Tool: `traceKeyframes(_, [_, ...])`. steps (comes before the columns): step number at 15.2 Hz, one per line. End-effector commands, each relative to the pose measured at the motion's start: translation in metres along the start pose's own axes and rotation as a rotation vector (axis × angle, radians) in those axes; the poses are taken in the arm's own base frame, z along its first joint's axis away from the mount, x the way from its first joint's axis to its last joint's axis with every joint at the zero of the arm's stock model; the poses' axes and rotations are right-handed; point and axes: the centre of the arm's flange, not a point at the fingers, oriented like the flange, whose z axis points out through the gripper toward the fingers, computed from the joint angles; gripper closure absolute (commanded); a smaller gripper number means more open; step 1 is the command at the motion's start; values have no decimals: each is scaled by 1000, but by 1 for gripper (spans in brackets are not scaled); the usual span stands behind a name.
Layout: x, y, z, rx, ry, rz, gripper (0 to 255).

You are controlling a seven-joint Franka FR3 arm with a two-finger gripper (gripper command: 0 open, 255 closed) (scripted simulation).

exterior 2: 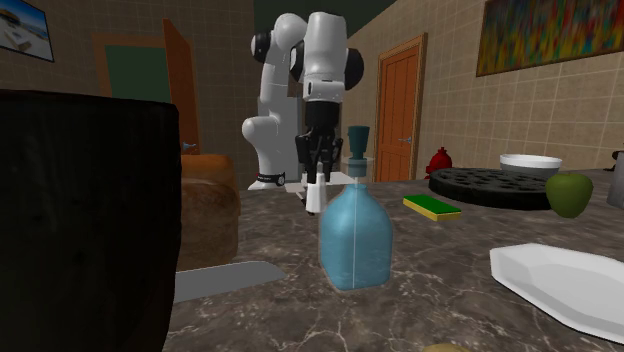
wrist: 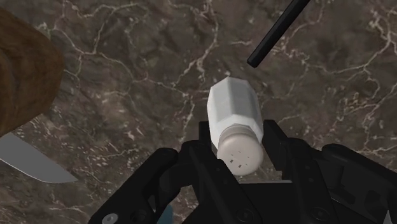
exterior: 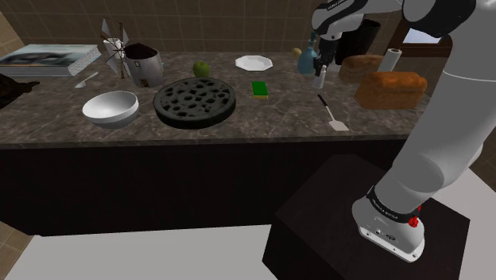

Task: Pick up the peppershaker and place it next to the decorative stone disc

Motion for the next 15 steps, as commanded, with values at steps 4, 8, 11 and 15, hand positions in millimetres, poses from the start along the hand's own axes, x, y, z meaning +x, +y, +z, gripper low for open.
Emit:
traceKeyframes(4, [0, 3, -27, 0, 0, 0, 255])
traceKeyframes(8, [0, 5, -48, 0, 0, 0, 255])
traceKeyframes(11, [1, 7, -64, 0, 0, 0, 255])
traceKeyframes(15, [1, 9, -85, 0, 0, 0, 255])
